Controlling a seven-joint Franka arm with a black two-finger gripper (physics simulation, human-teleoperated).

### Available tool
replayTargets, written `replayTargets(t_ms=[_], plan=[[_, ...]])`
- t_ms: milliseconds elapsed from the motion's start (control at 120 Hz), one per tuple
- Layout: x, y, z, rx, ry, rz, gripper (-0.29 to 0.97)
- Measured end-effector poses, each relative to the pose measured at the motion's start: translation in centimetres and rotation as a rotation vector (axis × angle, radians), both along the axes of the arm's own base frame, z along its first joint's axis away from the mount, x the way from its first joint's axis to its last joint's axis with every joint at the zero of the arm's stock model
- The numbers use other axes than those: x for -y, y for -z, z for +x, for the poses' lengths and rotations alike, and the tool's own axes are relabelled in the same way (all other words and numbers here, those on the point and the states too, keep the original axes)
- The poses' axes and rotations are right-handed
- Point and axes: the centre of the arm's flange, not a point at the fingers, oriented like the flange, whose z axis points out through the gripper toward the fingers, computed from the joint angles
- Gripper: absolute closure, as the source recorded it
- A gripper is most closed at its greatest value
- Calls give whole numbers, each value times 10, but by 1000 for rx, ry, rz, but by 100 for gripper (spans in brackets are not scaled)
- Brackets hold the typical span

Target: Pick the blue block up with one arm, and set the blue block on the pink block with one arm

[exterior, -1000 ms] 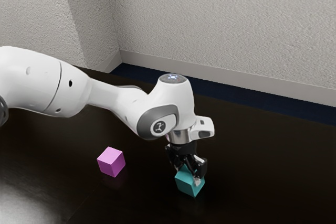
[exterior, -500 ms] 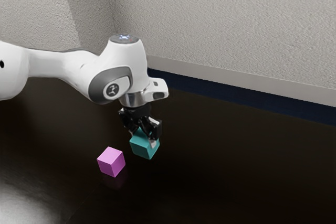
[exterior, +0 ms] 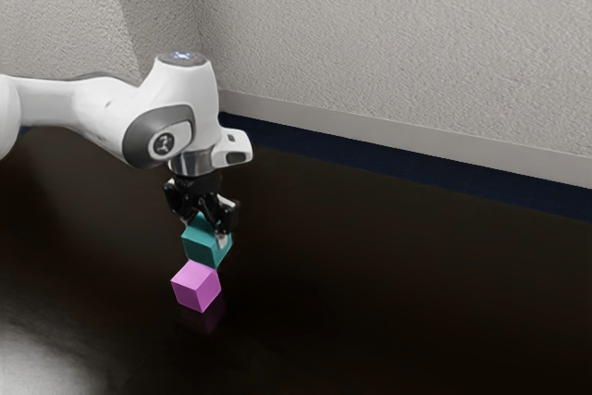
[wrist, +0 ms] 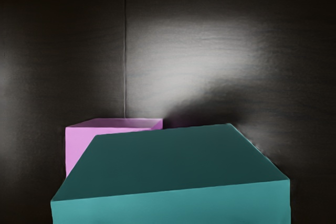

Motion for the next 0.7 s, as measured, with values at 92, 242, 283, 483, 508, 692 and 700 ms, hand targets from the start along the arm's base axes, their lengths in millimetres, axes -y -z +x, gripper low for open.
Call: replayTargets(t_ms=[92,242,283,483,508,692,700], plan=[[-22,3,3,-10,-19,4,37],[-46,11,1,-29,-33,8,37],[-48,13,-1,-34,-30,9,37],[-35,20,-4,-48,23,9,37],[-34,21,-5,-49,28,9,37],[-38,26,-9,-61,36,10,37],[-39,27,-10,-63,35,9,37]])
